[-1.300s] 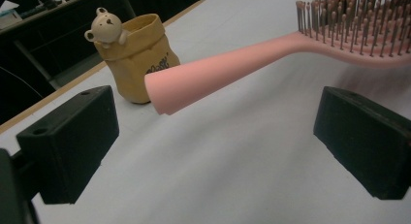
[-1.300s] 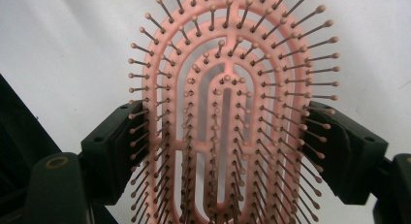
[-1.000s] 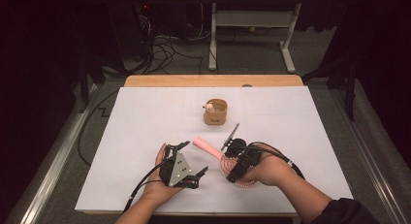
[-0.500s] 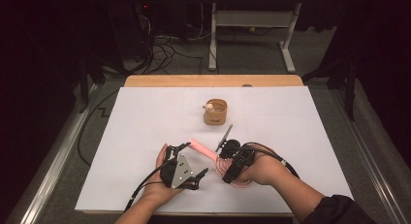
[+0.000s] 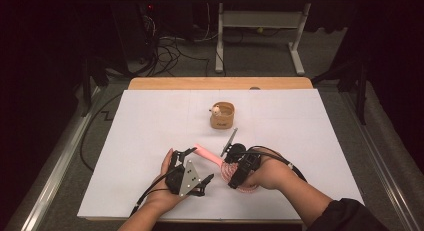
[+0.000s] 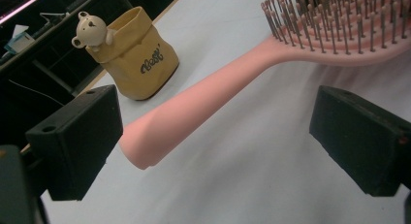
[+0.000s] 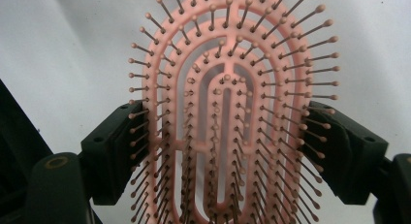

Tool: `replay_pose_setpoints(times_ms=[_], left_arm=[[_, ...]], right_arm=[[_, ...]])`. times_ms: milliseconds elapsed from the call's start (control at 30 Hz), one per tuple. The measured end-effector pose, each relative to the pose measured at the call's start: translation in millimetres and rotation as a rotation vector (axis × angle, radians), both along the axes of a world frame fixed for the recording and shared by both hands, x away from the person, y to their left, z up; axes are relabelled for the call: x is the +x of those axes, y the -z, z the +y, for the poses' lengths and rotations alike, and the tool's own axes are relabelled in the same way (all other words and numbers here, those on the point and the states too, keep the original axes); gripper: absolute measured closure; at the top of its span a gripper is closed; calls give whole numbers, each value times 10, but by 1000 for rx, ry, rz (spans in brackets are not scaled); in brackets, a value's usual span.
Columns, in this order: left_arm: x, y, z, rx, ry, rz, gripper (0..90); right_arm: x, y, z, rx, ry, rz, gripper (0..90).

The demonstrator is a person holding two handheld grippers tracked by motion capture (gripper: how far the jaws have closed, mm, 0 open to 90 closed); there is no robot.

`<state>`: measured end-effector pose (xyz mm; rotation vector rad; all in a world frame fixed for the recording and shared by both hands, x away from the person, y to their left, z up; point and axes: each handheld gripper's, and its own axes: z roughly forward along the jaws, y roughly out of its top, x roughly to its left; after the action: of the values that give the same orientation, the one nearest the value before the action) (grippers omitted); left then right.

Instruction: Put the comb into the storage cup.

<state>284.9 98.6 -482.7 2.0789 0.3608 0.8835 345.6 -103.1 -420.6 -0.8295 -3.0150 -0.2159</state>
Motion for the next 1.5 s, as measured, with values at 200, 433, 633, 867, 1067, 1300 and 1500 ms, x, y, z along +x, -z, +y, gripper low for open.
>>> replay_pose_setpoints(times_ms=[200, 433, 633, 867, 1067, 1300, 1500], left_arm=[[-21, 9, -31, 39, 3, -24, 61], [-37, 19, -55, 83, 6, -51, 70], [-46, 35, -77, 118, 3, -70, 84], [-52, 50, -108, 166, -11, -81, 136], [-50, 70, -122, 186, -18, -75, 156], [-70, 82, -149, 212, -10, -104, 178], [-73, 77, -153, 244, -22, -113, 208]], right_arm=[[-16, -5, 34, -7, -13, 0, 206], [-24, -16, 83, -17, -30, 1, 206], [-27, -3, 123, -13, -33, 3, 206], [-17, 21, 172, -22, -51, 8, 206], [-29, 34, 233, -24, -55, 15, 206], [-26, 9, 291, -26, -74, 26, 206], [-19, -25, 319, -21, -81, 16, 206]])
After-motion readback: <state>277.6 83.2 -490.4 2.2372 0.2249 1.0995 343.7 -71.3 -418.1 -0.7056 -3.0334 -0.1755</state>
